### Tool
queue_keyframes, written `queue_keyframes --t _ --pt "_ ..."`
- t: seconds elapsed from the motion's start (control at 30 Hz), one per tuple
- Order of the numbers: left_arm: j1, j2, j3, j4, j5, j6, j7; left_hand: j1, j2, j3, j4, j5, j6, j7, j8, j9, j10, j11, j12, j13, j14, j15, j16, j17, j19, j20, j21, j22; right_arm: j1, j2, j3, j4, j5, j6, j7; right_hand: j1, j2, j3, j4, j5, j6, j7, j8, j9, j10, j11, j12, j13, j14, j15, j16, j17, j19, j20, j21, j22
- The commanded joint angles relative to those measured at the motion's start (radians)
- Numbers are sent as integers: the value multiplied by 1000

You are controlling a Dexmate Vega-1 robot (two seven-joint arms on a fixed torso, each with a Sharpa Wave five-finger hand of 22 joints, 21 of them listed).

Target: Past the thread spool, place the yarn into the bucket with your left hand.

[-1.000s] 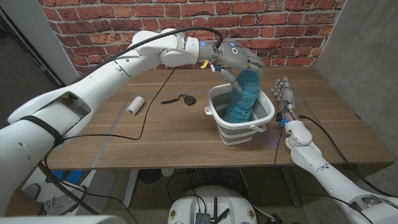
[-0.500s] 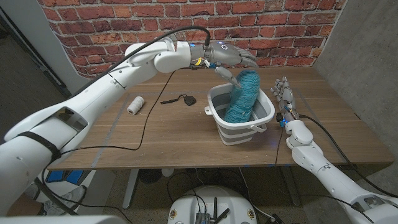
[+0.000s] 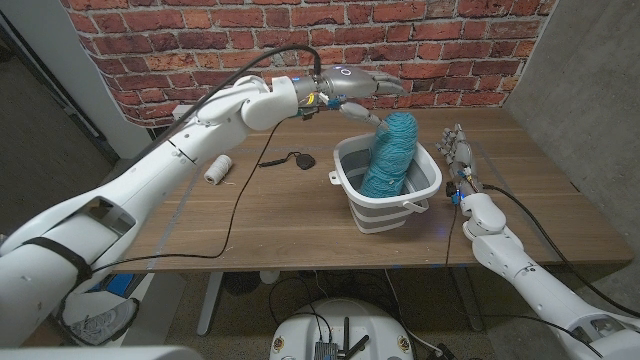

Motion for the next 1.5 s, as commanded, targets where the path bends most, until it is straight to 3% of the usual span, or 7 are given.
queue_keyframes --t 0.03,0.7,1.1,1.3,1.5 --pt "170 9 -71 -46 -104 141 66 -11 7 4 10 -2 9 1 1 0 9 3 4 1 2 2 0 4 6 -40 -4 3 -9 -18 4 -11 -1 -20 9 -10 48 6 -2 0 1 0 3 4 0 0 2 2 -11 0 7 2 2 2 3 2" --pt "377 3 -140 -91 -288 330 286 -65 57 10 38 -2 10 0 -6 -3 14 -1 5 0 14 -7 3 6 16 -49 -3 3 -24 -35 5 -34 -11 -51 -14 -9 47 8 -3 -1 11 -7 7 4 10 -6 6 2 -6 -14 10 1 4 -9 4 2" --pt "481 -25 -195 -56 -462 334 436 -86 67 11 43 -1 16 -8 -7 -4 12 -17 3 -1 3 -15 -3 4 5 -60 -8 3 -4 -34 2 -4 -1 -30 31 -5 49 13 -6 -1 12 -4 7 3 21 -2 8 2 2 -25 11 -2 11 -22 6 2" --pt "526 -36 -219 -50 -535 353 495 -98 69 11 42 -1 10 -16 -12 -5 -1 -11 -1 -1 -2 -16 -4 3 1 -64 -9 3 0 -44 5 -11 1 -42 33 -4 48 14 -7 -1 9 -6 5 3 20 0 7 2 3 -26 11 -3 14 -24 7 2" --pt "559 -61 -245 -11 -641 312 538 -105 71 12 42 0 8 -20 -14 -6 -7 -15 -3 -2 -13 -19 -8 3 -5 -67 -11 3 4 -55 2 -19 5 -62 43 -4 48 15 -7 -1 6 -3 4 3 19 0 6 2 3 -25 10 -4 13 -27 6 2"
